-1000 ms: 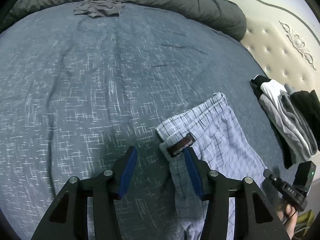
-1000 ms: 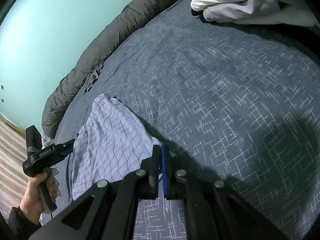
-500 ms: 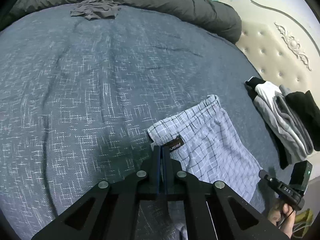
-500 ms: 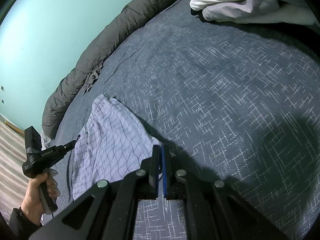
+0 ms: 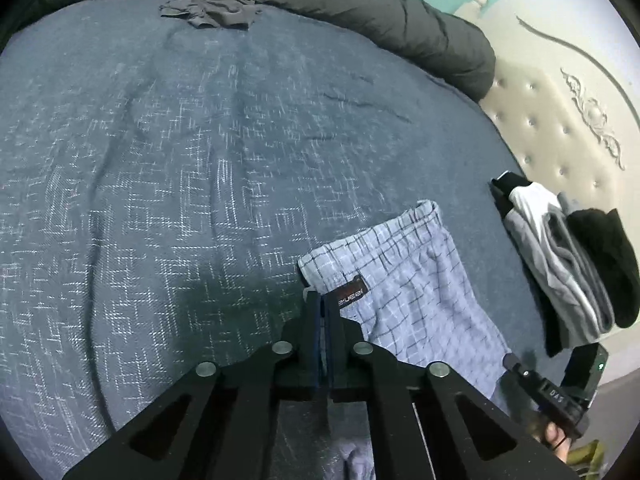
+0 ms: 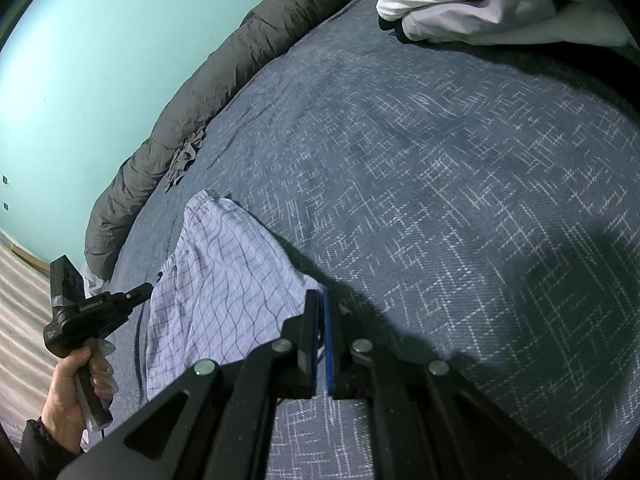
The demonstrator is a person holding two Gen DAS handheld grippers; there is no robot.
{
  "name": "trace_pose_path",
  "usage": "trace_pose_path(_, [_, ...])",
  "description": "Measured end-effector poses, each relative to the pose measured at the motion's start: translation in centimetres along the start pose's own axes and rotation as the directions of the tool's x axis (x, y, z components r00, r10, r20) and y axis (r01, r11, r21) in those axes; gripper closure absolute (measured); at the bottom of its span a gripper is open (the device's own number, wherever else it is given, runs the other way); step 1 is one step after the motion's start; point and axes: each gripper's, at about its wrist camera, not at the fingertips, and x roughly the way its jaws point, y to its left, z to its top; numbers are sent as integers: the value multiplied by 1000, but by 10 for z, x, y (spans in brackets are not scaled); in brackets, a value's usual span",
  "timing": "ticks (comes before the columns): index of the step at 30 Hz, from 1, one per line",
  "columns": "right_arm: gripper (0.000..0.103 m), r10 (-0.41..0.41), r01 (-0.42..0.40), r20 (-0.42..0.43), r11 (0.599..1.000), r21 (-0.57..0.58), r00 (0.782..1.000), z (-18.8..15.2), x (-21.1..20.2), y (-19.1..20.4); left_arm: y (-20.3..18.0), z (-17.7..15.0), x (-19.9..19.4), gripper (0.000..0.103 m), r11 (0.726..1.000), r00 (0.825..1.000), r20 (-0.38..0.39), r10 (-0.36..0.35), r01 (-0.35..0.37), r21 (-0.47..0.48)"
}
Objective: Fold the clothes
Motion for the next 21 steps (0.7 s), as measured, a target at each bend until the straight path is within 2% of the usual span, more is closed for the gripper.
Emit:
trace_pose_path(1, [101, 0, 0, 0, 1000, 1, 1000, 0, 0, 0, 0, 0, 3, 93, 1000, 1000, -5, 1, -1, -1])
trace_pose_path(9, [101, 0, 0, -2, 1000, 5, 1000, -2, 0, 1, 1, 1, 16, 93, 999, 999, -17, -31, 31, -22])
trace_pose_path(11, [101, 1, -1, -1, 1000, 6, 1000, -1, 0, 0, 0, 1, 15, 101, 999, 999, -14, -31, 31, -14])
trace_pose_path(21, [101, 3, -3, 0, 1000, 14, 1000, -1, 0, -1, 5, 7, 2, 102, 999, 999, 28, -21, 22, -28])
